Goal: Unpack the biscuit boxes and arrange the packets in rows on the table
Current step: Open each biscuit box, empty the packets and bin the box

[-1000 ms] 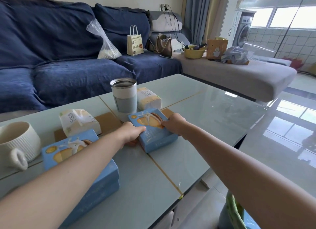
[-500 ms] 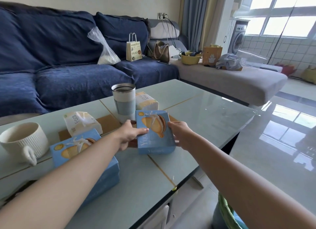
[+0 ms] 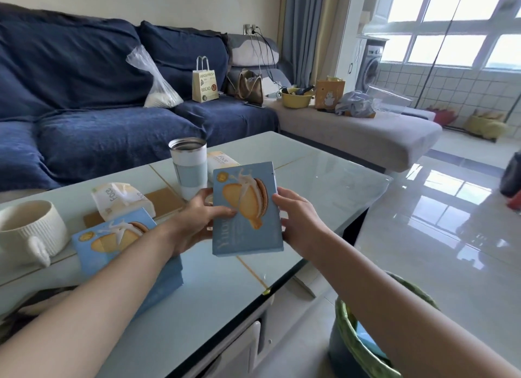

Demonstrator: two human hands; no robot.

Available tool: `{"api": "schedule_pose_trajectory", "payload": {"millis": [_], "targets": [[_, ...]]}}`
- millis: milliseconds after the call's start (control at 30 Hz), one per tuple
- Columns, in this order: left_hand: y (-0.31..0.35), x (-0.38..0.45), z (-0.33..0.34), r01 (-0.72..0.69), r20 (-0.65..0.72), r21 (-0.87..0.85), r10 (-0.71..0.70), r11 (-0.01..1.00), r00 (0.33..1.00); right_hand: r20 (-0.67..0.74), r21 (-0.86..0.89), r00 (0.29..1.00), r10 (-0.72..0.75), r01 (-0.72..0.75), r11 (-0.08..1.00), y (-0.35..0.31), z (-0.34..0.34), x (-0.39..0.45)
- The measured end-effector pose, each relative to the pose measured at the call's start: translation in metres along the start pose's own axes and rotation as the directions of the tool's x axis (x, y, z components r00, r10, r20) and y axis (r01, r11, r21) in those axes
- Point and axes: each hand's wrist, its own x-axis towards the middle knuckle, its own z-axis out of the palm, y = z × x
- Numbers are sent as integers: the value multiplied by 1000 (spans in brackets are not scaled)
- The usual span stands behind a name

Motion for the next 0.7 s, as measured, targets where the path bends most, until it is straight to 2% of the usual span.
{"api": "schedule_pose_trajectory", "payload": {"millis": [200, 433, 700], "targets": [[-8, -32, 39, -121, -111, -75, 112, 990, 987, -28, 16, 998, -47, 48, 999, 15, -13, -45], [-36, -60, 77, -120, -350, -173, 53, 978, 935, -166, -178, 979, -120, 90, 980, 42, -21, -69], [-43, -78, 87, -136, -341, -129, 85, 982, 936, -175, -216, 978, -115, 76, 973, 45, -21, -85]]}}
